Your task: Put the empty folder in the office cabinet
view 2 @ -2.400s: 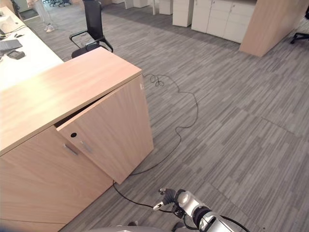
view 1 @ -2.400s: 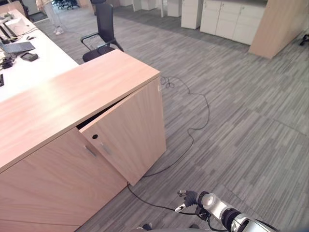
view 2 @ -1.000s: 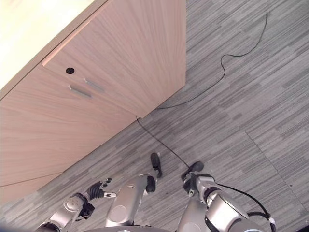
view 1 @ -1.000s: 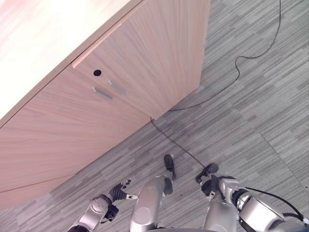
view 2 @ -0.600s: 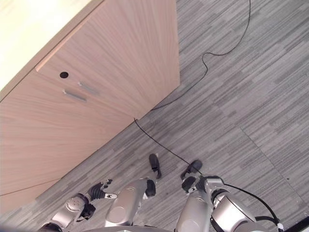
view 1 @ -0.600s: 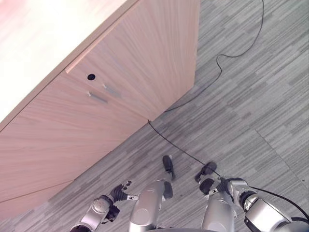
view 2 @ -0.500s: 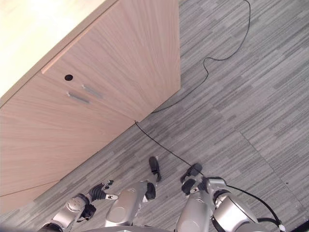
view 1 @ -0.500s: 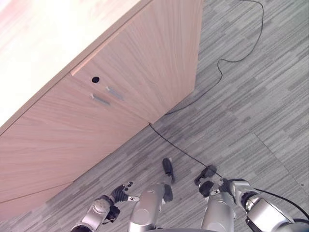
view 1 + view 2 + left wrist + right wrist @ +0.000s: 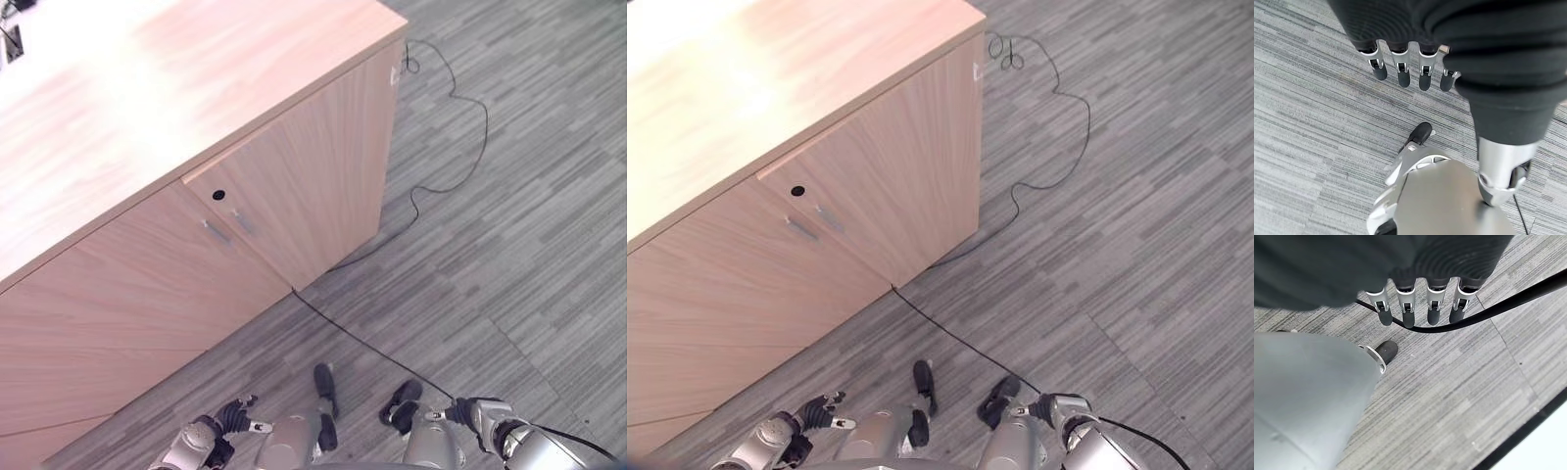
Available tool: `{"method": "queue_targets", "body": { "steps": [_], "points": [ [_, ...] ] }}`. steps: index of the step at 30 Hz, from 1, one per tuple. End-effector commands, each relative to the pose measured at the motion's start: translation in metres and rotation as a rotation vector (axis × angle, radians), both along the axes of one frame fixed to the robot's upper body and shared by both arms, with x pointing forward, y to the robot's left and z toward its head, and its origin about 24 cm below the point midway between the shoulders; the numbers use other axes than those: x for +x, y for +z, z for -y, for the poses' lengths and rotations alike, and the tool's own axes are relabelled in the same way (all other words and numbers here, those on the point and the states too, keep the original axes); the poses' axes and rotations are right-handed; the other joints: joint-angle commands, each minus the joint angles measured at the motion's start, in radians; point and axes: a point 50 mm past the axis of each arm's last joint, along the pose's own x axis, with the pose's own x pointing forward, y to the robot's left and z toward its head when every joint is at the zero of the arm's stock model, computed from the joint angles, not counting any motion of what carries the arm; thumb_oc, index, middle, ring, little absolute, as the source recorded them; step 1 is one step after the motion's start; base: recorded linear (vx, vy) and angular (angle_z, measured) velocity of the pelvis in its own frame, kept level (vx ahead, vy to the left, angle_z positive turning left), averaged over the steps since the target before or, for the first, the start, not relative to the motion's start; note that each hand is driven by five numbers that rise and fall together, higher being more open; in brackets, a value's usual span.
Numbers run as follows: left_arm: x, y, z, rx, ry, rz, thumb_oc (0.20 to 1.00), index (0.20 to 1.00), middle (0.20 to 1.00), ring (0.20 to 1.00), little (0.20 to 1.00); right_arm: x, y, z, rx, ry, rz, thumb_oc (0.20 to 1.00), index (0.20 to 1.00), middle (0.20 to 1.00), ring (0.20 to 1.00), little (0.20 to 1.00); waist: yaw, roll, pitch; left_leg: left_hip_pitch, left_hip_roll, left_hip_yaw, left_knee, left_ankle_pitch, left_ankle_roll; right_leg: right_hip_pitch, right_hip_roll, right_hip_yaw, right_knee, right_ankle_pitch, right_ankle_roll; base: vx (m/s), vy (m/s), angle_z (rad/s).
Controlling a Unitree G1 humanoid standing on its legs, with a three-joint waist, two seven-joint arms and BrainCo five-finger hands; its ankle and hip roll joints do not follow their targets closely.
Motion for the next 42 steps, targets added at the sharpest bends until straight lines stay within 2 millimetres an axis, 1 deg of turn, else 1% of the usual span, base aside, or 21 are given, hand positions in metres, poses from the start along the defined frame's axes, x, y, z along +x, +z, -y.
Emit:
{"method": "queue_targets", "body": {
  "steps": [1, 7, 8, 13, 16, 17, 18, 20, 24, 25, 26, 27, 28, 30, 32, 33, 35, 36, 39, 40, 42],
  "points": [
    [-0.015, -0.006, 0.004, -0.007, -0.021, -0.043, 1.0, 1.0, 1.0, 1.0, 1.0, -0.042, -0.01, 0.015, -0.066, -0.052, -0.165, 1.0, 1.0, 1.0, 1.0, 1.0, 0.0, -0.023, 0.03, -0.009, 0.008, 0.003, -0.002, -0.03, -0.04, 0.087, 0.006, 0.026, -0.194, 0.135, 0.102, 0.04, -0.031, 0.03],
    [-0.026, -0.01, 0.007, -0.017, -0.038, -0.087, 1.0, 1.0, 1.0, 1.0, 1.0, -0.033, -0.012, 0.001, 0.002, -0.1, -0.133, 1.0, 1.0, 1.0, 1.0, 1.0, 0.009, -0.02, -0.025, 0.039, 0.007, -0.002, 0.011, -0.057, -0.036, 0.138, -0.002, 0.025, -0.202, 0.133, 0.112, 0.05, -0.017, 0.03],
    [-0.026, -0.01, 0.007, -0.021, -0.045, -0.089, 1.0, 1.0, 1.0, 1.0, 1.0, -0.029, -0.012, -0.002, 0.017, -0.112, -0.123, 1.0, 1.0, 1.0, 1.0, 1.0, 0.012, -0.019, -0.043, 0.053, 0.008, -0.003, 0.017, -0.064, -0.036, 0.154, -0.005, 0.024, -0.205, 0.134, 0.114, 0.07, -0.003, 0.05],
    [-0.026, -0.008, 0.005, -0.017, -0.06, -0.083, 1.0, 1.0, 1.0, 1.0, 1.0, -0.026, -0.012, -0.006, 0.052, -0.143, -0.112, 1.0, 1.0, 1.0, 1.0, 1.0, 0.021, -0.022, -0.089, 0.083, 0.009, -0.003, 0.021, -0.077, -0.037, 0.186, -0.003, 0.015, -0.221, 0.137, 0.122, 0.06, -0.002, 0.11],
    [-0.026, -0.007, 0.004, -0.02, -0.06, -0.081, 1.0, 1.0, 1.0, 1.0, 1.0, -0.027, -0.013, -0.007, 0.063, -0.154, -0.114, 1.0, 1.0, 1.0, 1.0, 1.0, 0.025, -0.028, -0.102, 0.093, 0.011, -0.003, 0.023, -0.08, -0.038, 0.202, 0.002, 0.011, -0.23, 0.14, 0.125, 0.04, -0.003, 0.06],
    [-0.024, -0.008, 0.008, -0.038, -0.035, -0.072, 1.0, 1.0, 1.0, 1.0, 1.0, -0.059, -0.022, -0.003, 0.045, -0.173, -0.164, 1.0, 1.0, 1.0, 1.0, 1.0, 0.008, -0.028, -0.106, 0.104, 0.011, 0.002, 0.023, -0.083, -0.038, 0.208, 0.006, 0.019, -0.233, 0.143, 0.129, 0.0, 0.0, 0.0],
    [-0.025, -0.008, 0.009, -0.047, -0.027, -0.069, 1.0, 1.0, 1.0, 1.0, 1.0, -0.066, -0.023, -0.001, 0.029, -0.164, -0.191, 1.0, 1.0, 1.0, 1.0, 1.0, 0.003, -0.029, -0.109, 0.107, 0.011, 0.004, 0.022, -0.083, -0.038, 0.213, 0.01, 0.022, -0.236, 0.143, 0.129, 0.04, 0.016, 0.03],
    [-0.026, -0.007, 0.008, -0.047, -0.018, -0.065, 1.0, 1.0, 1.0, 1.0, 1.0, -0.068, -0.024, -0.003, 0.029, -0.154, -0.209, 1.0, 1.0, 1.0, 1.0, 1.0, 0.0, -0.029, -0.112, 0.114, 0.013, 0.004, 0.02, -0.084, -0.039, 0.219, 0.012, 0.023, -0.239, 0.143, 0.129, 0.02, 0.002, -0.01],
    [-0.037, -0.012, 0.007, -0.039, 0.017, -0.1, 1.0, 1.0, 1.0, 1.0, 1.0, -0.066, -0.025, -0.008, 0.066, -0.166, -0.203, 1.0, 1.0, 1.0, 1.0, 1.0, -0.005, -0.044, -0.138, 0.14, 0.019, 0.009, 0.015, -0.086, -0.044, 0.247, 0.028, 0.034, -0.253, 0.138, 0.128, 0.03, 0.0, -0.02],
    [-0.044, -0.016, 0.006, -0.046, 0.049, -0.132, 1.0, 1.0, 1.0, 1.0, 1.0, -0.065, -0.025, -0.009, 0.077, -0.181, -0.189, 1.0, 1.0, 1.0, 1.0, 1.0, -0.008, -0.048, -0.141, 0.143, 0.021, 0.01, 0.016, -0.087, -0.045, 0.25, 0.032, 0.038, -0.254, 0.137, 0.127, 0.0, 0.0, 0.0],
    [-0.056, -0.023, 0.005, -0.049, 0.106, -0.184, 1.0, 1.0, 1.0, 1.0, 1.0, -0.056, -0.023, -0.011, 0.103, -0.176, -0.145, 1.0, 1.0, 1.0, 1.0, 1.0, -0.019, -0.058, -0.15, 0.152, 0.026, 0.016, 0.016, -0.085, -0.05, 0.256, 0.041, 0.045, -0.261, 0.137, 0.125, 0.02, -0.035, -0.03],
    [-0.064, -0.025, 0.0, -0.043, 0.143, -0.221, 1.0, 1.0, 1.0, 1.0, 1.0, -0.053, -0.022, -0.009, 0.124, -0.183, -0.122, 1.0, 1.0, 1.0, 1.0, 1.0, -0.027, -0.066, -0.152, 0.157, 0.03, 0.021, 0.014, -0.083, -0.052, 0.256, 0.049, 0.054, -0.265, 0.137, 0.123, 0.01, -0.038, -0.05],
    [-0.065, -0.026, -0.002, -0.051, 0.178, -0.223, 1.0, 1.0, 1.0, 1.0, 1.0, -0.053, -0.023, -0.013, 0.149, -0.207, -0.107, 1.0, 1.0, 1.0, 1.0, 1.0, -0.031, -0.069, -0.154, 0.16, 0.034, 0.028, 0.013, -0.081, -0.055, 0.257, 0.056, 0.06, -0.273, 0.138, 0.12, 0.0, -0.039, -0.24],
    [-0.072, -0.029, -0.004, -0.055, 0.243, -0.247, 1.0, 1.0, 1.0, 1.0, 1.0, -0.064, -0.028, -0.023, 0.185, -0.24, -0.121, 1.0, 1.0, 1.0, 1.0, 1.0, -0.042, -0.075, -0.159, 0.163, 0.039, 0.039, 0.011, -0.078, -0.058, 0.26, 0.068, 0.069, -0.287, 0.14, 0.118, 0.0, -0.024, -0.29],
    [-0.075, -0.03, -0.004, -0.064, 0.304, -0.246, 1.0, 1.0, 1.0, 1.0, 1.0, -0.073, -0.032, -0.027, 0.193, -0.254, -0.148, 1.0, 1.0, 1.0, 1.0, 1.0, -0.046, -0.081, -0.169, 0.166, 0.043, 0.043, 0.005, -0.073, -0.062, 0.267, 0.078, 0.068, -0.298, 0.142, 0.115, 0.02, -0.018, -0.1],
    [-0.075, -0.029, -0.005, -0.075, 0.362, -0.22, 1.0, 1.0, 1.0, 1.0, 1.0, -0.08, -0.034, -0.029, 0.198, -0.272, -0.163, 1.0, 1.0, 1.0, 1.0, 1.0, -0.046, -0.087, -0.173, 0.171, 0.044, 0.043, -0.001, -0.07, -0.064, 0.274, 0.085, 0.065, -0.305, 0.141, 0.113, 0.02, -0.02, -0.06],
    [-0.061, -0.022, -0.012, -0.06, 0.378, -0.107, 1.0, 1.0, 1.0, 1.0, 1.0, -0.085, -0.035, -0.029, 0.204, -0.313, -0.155, 1.0, 1.0, 1.0, 1.0, 1.0, -0.035, -0.097, -0.171, 0.172, 0.045, 0.035, -0.002, -0.068, -0.066, 0.283, 0.09, 0.057, -0.31, 0.14, 0.112, 0.0, -0.037, -0.02],
    [-0.052, -0.016, -0.018, -0.056, 0.426, -0.03, 1.0, 1.0, 1.0, 1.0, 1.0, -0.082, -0.035, -0.031, 0.221, -0.352, -0.126, 1.0, 1.0, 1.0, 1.0, 1.0, -0.016, -0.11, -0.167, 0.171, 0.046, 0.026, -0.003, -0.064, -0.069, 0.291, 0.093, 0.046, -0.314, 0.136, 0.111, -0.01, -0.044, 0.04],
    [-0.048, -0.014, -0.021, -0.057, 0.457, -0.006, 1.0, 1.0, 1.0, 1.0, 1.0, -0.079, -0.034, -0.031, 0.227, -0.369, -0.113, 1.0, 1.0, 1.0, 1.0, 1.0, -0.009, -0.118, -0.162, 0.171, 0.046, 0.022, -0.002, -0.062, -0.07, 0.297, 0.096, 0.04, -0.316, 0.134, 0.111, 0.0, -0.036, 0.16],
    [-0.052, -0.015, -0.027, -0.082, 0.537, -0.025, 1.0, 1.0, 1.0, 1.0, 1.0, -0.074, -0.033, -0.03, 0.246, -0.398, -0.084, 1.0, 1.0, 1.0, 1.0, 1.0, 0.002, -0.129, -0.158, 0.172, 0.048, 0.02, -0.005, -0.056, -0.072, 0.302, 0.1, 0.031, -0.316, 0.134, 0.112, 0.0, -0.026, 0.29],
    [-0.05, -0.014, -0.029, -0.093, 0.555, -0.016, 1.0, 1.0, 1.0, 1.0, 1.0, -0.072, -0.033, -0.03, 0.247, -0.399, -0.077, 1.0, 1.0, 1.0, 1.0, 1.0, 0.003, -0.13, -0.158, 0.173, 0.048, 0.02, -0.006, -0.055, -0.073, 0.303, 0.1, 0.031, -0.317, 0.135, 0.113, 0.0, -0.013, 0.09]
  ]
}}
